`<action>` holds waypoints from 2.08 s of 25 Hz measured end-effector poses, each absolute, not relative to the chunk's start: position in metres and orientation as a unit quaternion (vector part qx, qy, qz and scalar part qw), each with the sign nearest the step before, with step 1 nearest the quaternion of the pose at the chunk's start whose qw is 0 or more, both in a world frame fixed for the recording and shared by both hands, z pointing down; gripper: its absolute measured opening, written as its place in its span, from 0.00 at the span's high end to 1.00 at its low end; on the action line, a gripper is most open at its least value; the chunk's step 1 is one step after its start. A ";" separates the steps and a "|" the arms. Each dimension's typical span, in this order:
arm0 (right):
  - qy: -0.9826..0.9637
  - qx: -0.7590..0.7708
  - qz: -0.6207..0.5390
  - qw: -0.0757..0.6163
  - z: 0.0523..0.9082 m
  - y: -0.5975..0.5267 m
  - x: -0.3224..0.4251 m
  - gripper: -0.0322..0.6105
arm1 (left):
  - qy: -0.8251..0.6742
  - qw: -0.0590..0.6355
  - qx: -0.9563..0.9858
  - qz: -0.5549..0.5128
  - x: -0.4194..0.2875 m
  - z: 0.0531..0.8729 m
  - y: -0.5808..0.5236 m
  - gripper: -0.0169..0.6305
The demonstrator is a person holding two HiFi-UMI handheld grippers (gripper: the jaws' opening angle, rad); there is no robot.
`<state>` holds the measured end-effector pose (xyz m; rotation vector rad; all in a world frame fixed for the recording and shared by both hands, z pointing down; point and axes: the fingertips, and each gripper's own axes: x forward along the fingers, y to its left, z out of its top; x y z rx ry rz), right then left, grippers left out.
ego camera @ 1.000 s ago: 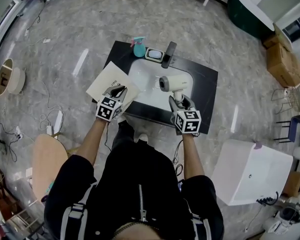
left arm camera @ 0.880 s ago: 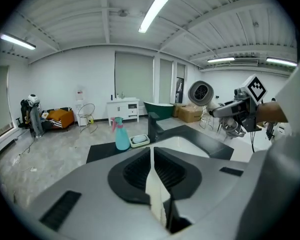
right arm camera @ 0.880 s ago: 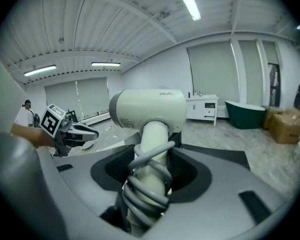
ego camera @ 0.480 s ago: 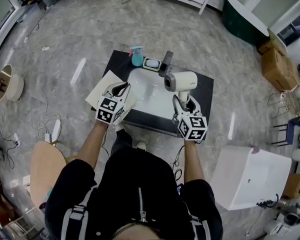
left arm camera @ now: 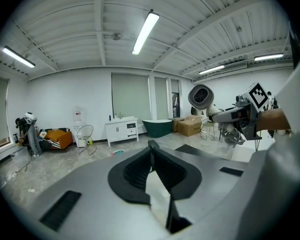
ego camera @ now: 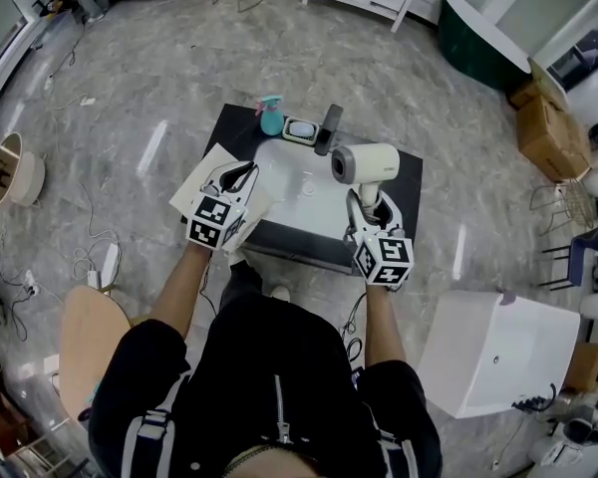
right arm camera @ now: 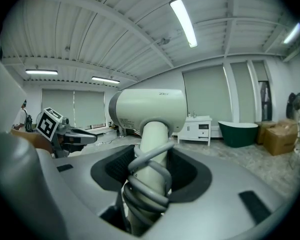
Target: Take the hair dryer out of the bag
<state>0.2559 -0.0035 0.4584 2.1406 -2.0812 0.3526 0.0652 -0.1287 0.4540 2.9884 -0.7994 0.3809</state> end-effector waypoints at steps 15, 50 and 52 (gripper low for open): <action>-0.693 0.709 0.115 0.070 0.457 0.000 0.252 0.61 | -0.257 0.022 0.958 0.124 0.062 0.459 -0.125 0.91; -0.695 0.706 0.122 0.065 0.463 0.003 0.249 0.61 | -0.254 0.028 0.958 0.132 0.061 0.469 -0.122 0.91; -0.697 0.703 0.124 0.065 0.464 0.002 0.246 0.61 | -0.255 0.028 0.957 0.133 0.059 0.470 -0.123 0.91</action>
